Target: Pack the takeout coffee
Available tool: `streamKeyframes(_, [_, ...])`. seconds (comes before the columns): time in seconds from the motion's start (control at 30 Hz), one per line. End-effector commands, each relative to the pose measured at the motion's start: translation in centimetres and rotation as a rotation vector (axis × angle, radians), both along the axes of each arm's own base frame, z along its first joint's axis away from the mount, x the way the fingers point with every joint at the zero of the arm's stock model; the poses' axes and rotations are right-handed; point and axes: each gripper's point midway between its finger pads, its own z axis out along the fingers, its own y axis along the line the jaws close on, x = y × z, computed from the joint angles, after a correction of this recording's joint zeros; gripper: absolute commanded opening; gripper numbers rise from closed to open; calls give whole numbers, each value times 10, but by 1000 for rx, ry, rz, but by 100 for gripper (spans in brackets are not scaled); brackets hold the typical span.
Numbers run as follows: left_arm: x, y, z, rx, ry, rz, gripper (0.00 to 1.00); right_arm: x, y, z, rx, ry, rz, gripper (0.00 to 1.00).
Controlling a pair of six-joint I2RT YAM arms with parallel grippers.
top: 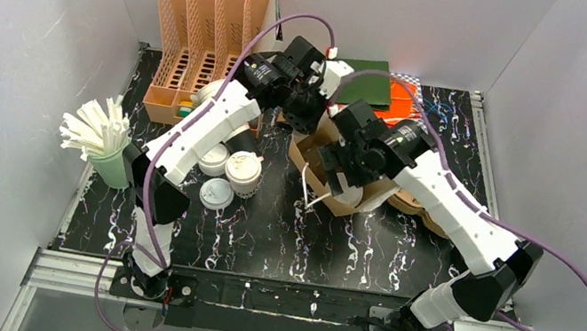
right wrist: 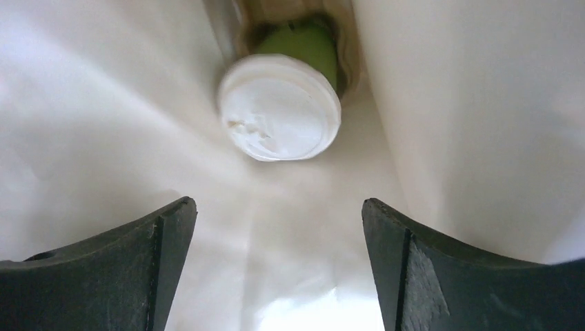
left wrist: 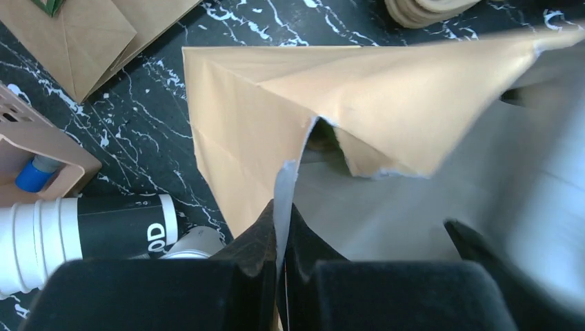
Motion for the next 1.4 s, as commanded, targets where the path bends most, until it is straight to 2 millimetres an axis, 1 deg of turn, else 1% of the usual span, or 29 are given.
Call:
streamKeyframes(0.0, [0,12,-46,148,105,36,0,27,37,88,257,-262,66,98])
streamKeyframes(0.07, [5,10,-52,161,105,40,0,28,45,101,304,-281,93,98])
streamKeyframes(0.17, [15,11,-59,190,93,65,0,26,65,129,418,-311,166,98])
streamKeyframes(0.23, [23,12,-57,199,74,81,1,28,75,143,467,-338,197,98])
streamKeyframes(0.33, [32,14,-53,200,53,124,7,34,80,161,495,-382,201,98])
streamKeyframes(0.4, [37,15,-48,188,34,151,11,39,80,176,515,-430,185,96])
streamKeyframes(0.47, [47,21,-38,184,-14,197,14,45,76,189,530,-485,157,95])
streamKeyframes(0.53, [56,23,-25,157,-61,239,19,49,69,196,536,-533,123,95])
streamKeyframes(0.67, [69,32,2,94,-131,328,38,50,59,205,546,-587,88,95])
streamKeyframes(0.77, [73,39,28,27,-172,385,50,51,56,211,547,-608,81,96])
streamKeyframes(0.83, [72,43,49,-29,-205,421,60,53,55,214,547,-624,84,97])
streamKeyframes(0.87, [69,46,66,-71,-232,442,63,53,56,215,546,-632,88,98])
streamKeyframes(0.9, [69,48,72,-90,-241,462,66,54,56,215,546,-637,92,98])
streamKeyframes(0.93, [64,54,88,-126,-266,482,69,55,57,216,546,-642,96,98])
streamKeyframes(0.97, [60,59,98,-154,-280,501,70,56,58,216,548,-644,99,98])
streamKeyframes(1.0, [56,62,103,-173,-285,514,72,56,59,216,549,-645,106,98])
streamKeyframes(1.07, [47,74,118,-215,-313,556,73,56,62,214,549,-644,118,98])
streamKeyframes(1.13, [39,92,131,-241,-347,627,72,57,63,215,551,-652,124,98])
streamKeyframes(1.2, [32,114,137,-249,-386,713,70,59,64,215,553,-661,126,98])
streamKeyframes(1.23, [28,123,137,-250,-395,752,69,59,64,215,553,-666,128,98])
streamKeyframes(1.3, [21,138,134,-242,-399,804,66,60,66,213,557,-669,135,98])
streamKeyframes(1.37, [13,146,125,-223,-366,848,65,60,71,210,563,-653,139,98])
